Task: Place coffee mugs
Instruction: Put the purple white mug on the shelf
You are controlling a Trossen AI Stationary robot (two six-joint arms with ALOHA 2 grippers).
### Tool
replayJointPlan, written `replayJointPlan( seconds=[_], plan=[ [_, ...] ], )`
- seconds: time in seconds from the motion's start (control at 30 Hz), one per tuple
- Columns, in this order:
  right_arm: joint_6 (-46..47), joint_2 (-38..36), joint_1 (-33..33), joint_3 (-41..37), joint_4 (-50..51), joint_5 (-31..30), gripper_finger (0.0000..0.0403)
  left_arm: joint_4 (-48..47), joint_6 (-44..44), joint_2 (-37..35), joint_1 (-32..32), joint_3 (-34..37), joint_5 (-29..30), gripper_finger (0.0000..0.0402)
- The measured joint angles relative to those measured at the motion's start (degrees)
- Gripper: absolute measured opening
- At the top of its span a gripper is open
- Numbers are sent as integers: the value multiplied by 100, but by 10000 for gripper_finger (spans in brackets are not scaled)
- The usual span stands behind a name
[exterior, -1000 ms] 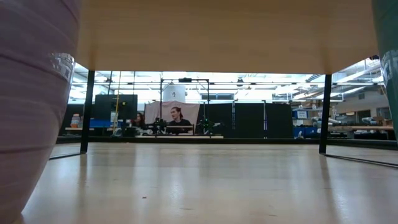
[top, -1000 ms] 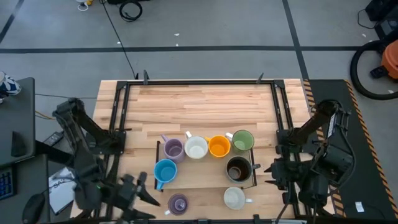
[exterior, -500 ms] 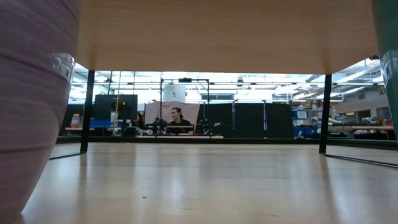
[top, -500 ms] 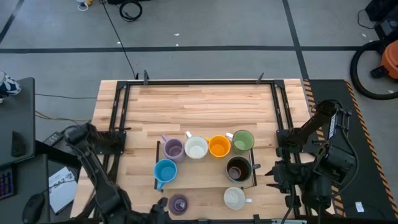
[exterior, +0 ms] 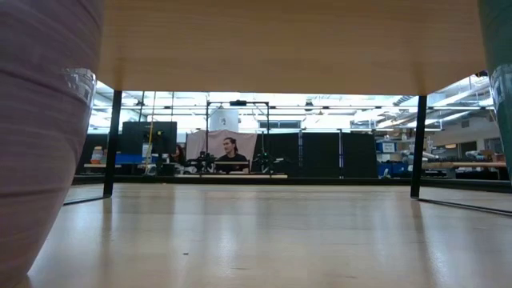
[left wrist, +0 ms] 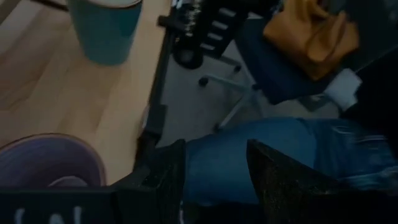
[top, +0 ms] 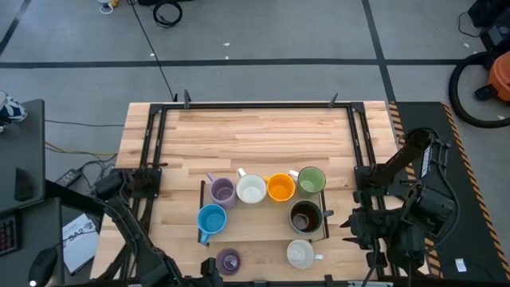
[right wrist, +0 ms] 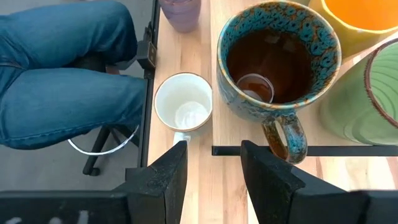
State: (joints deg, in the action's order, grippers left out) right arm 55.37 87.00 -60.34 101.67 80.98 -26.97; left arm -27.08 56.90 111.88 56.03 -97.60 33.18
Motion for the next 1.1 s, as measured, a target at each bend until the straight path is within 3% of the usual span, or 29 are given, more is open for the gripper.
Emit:
replayJointPlan(
  seconds=[0.4,0.83,1.1],
  plan=[
    [-2,2,0,0,-21,7,155,-928,863,227,-132,4,25,176],
    [-4,2,-16,0,-34,11,155,-1390,890,337,-192,7,9,176],
    [-4,4,-46,0,-38,14,155,-1407,979,730,-266,9,-301,176]
  ],
)
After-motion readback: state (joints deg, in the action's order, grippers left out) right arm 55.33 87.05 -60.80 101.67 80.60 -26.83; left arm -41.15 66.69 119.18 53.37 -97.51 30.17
